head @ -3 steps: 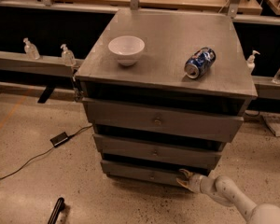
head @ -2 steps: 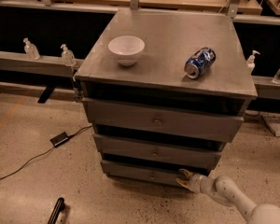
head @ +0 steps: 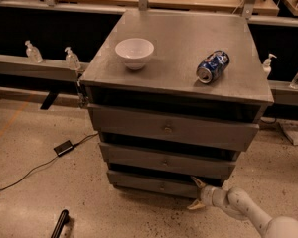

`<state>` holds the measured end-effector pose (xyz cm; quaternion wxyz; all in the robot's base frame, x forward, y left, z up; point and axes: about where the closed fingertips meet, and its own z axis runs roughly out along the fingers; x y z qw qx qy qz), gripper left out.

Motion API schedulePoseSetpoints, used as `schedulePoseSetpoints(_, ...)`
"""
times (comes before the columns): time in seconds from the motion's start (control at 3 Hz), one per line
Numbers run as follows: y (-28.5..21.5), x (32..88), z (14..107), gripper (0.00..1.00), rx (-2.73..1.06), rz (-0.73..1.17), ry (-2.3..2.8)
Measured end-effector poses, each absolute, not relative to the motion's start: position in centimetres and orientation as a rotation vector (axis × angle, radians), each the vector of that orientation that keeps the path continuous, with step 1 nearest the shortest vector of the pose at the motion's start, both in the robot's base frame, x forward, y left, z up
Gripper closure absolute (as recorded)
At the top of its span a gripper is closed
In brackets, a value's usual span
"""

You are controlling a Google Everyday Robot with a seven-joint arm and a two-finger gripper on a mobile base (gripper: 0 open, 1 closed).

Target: Open bottom drawer

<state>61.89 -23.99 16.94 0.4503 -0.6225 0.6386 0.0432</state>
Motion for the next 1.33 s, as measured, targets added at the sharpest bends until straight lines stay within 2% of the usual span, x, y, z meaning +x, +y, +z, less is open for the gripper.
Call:
schedulePoseSetpoints(0.33,-23.9,61.9,16.9,0.00,-1.539,0.108,1.578)
schedulePoseSetpoints(0.67,-23.5,61.7,16.9,0.10,-1.605,0.126,1.590)
schedulePoseSetpoints(1.0,-23.6,61.1,16.5,0.23,-1.649,0.145,1.633)
schedulePoseSetpoints(1.33,-24.2,59.7,16.1,0.49,-1.670,0.180,1.691)
